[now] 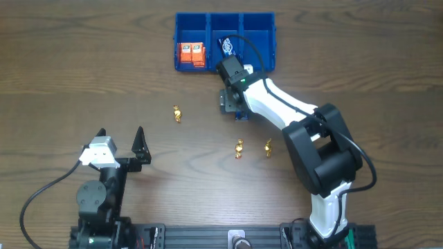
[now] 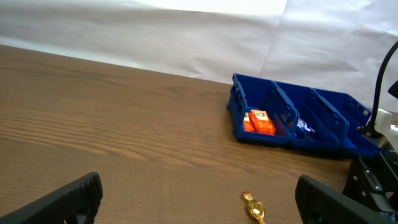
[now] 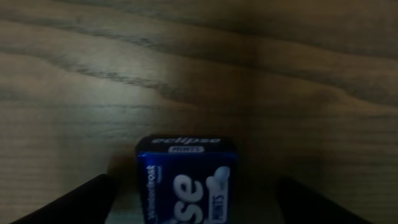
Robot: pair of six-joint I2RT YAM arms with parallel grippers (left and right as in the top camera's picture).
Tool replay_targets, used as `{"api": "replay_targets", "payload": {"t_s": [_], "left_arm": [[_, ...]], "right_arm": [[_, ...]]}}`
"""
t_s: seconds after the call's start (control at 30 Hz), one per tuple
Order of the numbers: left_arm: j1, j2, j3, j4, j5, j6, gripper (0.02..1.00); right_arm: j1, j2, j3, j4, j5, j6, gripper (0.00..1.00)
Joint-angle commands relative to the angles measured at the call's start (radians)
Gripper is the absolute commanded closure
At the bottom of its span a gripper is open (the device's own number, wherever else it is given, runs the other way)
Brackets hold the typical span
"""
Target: Sort Candies Into Trays
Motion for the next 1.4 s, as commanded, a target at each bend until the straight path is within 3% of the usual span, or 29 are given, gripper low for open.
{"api": "replay_targets", "payload": {"t_s": [0.03,0.1,0.17,0.3,0.43,0.5,0.57,0.77,1.03,1.27,1.4], "left_arm": [[0.003,-0.006,-0.017,-0.041,-0.013,0.006,0.02],[0.003,-0.006,-0.017,-0.041,-0.013,0.006,0.02],[0.003,-0.006,-0.017,-0.041,-0.013,0.006,0.023],[0.003,-0.006,-0.017,-0.041,-0.013,0.006,0.023],[0.003,-0.006,-0.017,-0.041,-0.013,0.006,0.02],[0.003,-0.006,-0.017,-0.041,-0.013,0.006,0.02],[0.003,-0.006,-0.017,-0.041,-0.013,0.006,0.02],[0.003,-0.006,-0.017,-0.041,-0.013,0.006,0.02],[0.003,-0.006,-0.017,-0.041,-0.013,0.006,0.02],[0.003,-0.006,-0.017,-0.041,-0.013,0.006,0.02],[0.003,-0.006,-0.017,-0.041,-0.013,0.006,0.02]], "right_arm": [[-0.004,0.046,0.005,0.003,-0.04,0.016,0.299],[-0.004,0.047,0.005,0.006,-0.063,0.016,0.507],[-0.004,0.047,0.005,0.006,-0.082,0.017,0.652],[0.011,0.006,0.005,-0.003,-0.084,0.016,0.722],[0.084,-0.22,0.066,-0.06,0.074,0.016,0.728],[0.081,-0.231,0.256,-0.157,0.142,0.01,0.787],[0.051,-0.178,0.428,-0.198,0.179,-0.019,0.787],[-0.021,0.132,0.761,-0.15,0.175,-0.071,0.744],[-0.046,0.275,0.762,-0.061,0.122,-0.064,0.665],[-0.055,0.276,0.762,-0.016,0.107,-0.071,0.461],[-0.045,0.269,0.764,-0.03,0.107,-0.071,0.441]]}}
